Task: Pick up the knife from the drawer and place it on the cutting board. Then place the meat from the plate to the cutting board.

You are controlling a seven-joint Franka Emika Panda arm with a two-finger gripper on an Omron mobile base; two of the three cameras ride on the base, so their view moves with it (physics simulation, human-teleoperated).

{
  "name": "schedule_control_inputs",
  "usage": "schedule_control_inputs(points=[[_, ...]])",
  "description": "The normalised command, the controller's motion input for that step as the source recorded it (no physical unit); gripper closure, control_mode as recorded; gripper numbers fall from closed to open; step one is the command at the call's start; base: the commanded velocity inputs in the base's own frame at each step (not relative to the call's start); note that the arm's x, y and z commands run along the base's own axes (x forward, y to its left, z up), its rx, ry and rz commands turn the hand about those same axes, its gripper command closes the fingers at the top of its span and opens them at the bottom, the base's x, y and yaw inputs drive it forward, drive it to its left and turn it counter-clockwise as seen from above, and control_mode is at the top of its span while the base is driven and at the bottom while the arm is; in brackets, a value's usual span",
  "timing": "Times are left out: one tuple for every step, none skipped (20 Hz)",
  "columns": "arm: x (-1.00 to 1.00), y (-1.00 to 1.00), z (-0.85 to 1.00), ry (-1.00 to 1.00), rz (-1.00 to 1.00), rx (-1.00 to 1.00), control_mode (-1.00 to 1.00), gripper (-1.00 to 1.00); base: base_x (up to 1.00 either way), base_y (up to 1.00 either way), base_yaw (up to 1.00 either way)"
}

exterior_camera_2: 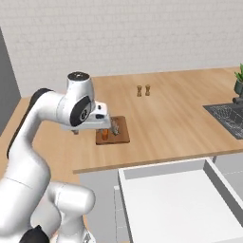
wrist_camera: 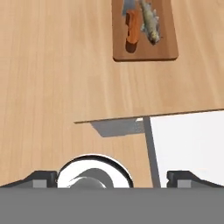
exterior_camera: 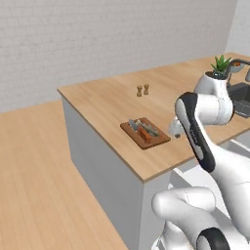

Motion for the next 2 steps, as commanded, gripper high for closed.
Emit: schedule_control_inputs(points=[[-0.45,0.11,0.45,0.00,-0.05,0.01,-1.00,-1.00,0.00,0.00,0.00],[-0.46,0.15,0.46,0.00,-0.07,0.01,-1.00,-1.00,0.00,0.00,0.00]])
